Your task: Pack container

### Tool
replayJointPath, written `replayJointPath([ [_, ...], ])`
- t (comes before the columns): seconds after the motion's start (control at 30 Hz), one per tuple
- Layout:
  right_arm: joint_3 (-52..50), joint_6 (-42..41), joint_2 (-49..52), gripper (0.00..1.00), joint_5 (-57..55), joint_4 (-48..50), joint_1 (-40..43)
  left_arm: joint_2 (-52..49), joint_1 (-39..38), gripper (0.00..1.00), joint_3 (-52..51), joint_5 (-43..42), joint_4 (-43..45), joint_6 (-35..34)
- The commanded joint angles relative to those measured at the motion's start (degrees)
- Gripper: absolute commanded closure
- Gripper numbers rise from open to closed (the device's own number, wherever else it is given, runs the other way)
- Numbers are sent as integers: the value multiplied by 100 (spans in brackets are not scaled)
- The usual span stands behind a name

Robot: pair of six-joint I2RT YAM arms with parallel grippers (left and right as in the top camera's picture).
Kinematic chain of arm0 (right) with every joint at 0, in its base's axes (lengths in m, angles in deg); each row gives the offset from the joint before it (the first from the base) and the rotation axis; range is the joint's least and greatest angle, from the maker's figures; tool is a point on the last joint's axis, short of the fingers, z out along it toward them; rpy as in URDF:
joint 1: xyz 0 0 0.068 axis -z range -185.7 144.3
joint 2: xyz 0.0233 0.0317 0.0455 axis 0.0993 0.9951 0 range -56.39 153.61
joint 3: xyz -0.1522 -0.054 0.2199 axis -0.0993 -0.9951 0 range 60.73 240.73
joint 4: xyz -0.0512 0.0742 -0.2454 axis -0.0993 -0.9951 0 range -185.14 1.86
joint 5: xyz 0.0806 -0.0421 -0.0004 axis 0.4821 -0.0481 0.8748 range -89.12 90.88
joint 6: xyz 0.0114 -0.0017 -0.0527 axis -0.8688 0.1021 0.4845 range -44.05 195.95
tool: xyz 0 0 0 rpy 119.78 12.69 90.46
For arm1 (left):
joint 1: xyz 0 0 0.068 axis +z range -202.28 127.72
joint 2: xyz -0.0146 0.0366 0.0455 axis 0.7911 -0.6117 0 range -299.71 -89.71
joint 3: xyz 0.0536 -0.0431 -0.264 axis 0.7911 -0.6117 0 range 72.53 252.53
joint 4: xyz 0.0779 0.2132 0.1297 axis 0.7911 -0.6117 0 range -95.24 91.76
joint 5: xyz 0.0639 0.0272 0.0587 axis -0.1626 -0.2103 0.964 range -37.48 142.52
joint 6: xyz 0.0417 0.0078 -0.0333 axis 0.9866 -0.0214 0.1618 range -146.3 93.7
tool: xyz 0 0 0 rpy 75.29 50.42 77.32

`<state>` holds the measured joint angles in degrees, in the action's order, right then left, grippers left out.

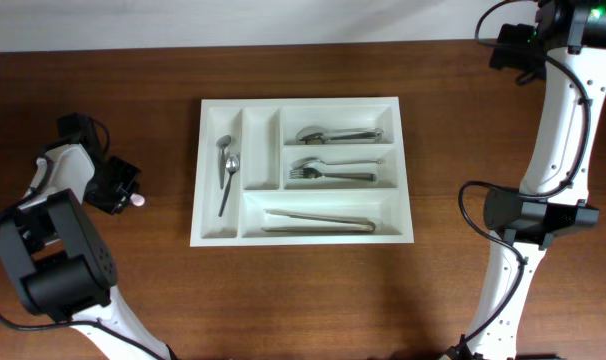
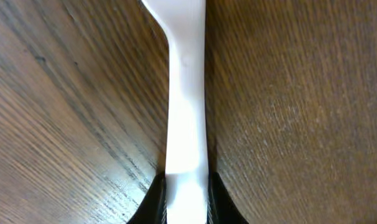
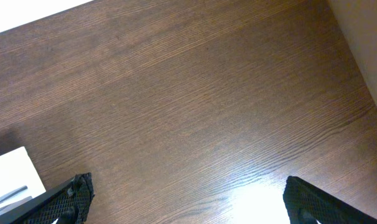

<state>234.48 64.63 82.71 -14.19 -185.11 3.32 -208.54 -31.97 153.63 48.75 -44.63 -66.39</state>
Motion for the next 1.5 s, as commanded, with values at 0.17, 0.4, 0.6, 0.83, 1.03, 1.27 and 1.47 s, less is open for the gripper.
replayJointPath([
  [0.17,79,37,-236,1,9,-20,4,-407,-13,98,-125,-144,-2,20],
  [0.4,79,37,-236,1,9,-20,4,-407,-13,98,-122,-144,-42,20],
  [0.6,79,37,-236,1,9,-20,4,-393,-13,98,-107,-144,-131,24],
  [0.83,79,37,-236,1,9,-20,4,-289,-13,98,39,-142,-245,52],
  [1.03,79,37,-236,1,9,-20,4,-221,-20,98,444,-140,-466,114],
  [1.27,79,37,-236,1,9,-20,4,-210,-20,98,997,-98,-732,374],
  [1.47,79,37,-236,1,9,-20,4,-199,-26,98,1379,-101,-914,651],
])
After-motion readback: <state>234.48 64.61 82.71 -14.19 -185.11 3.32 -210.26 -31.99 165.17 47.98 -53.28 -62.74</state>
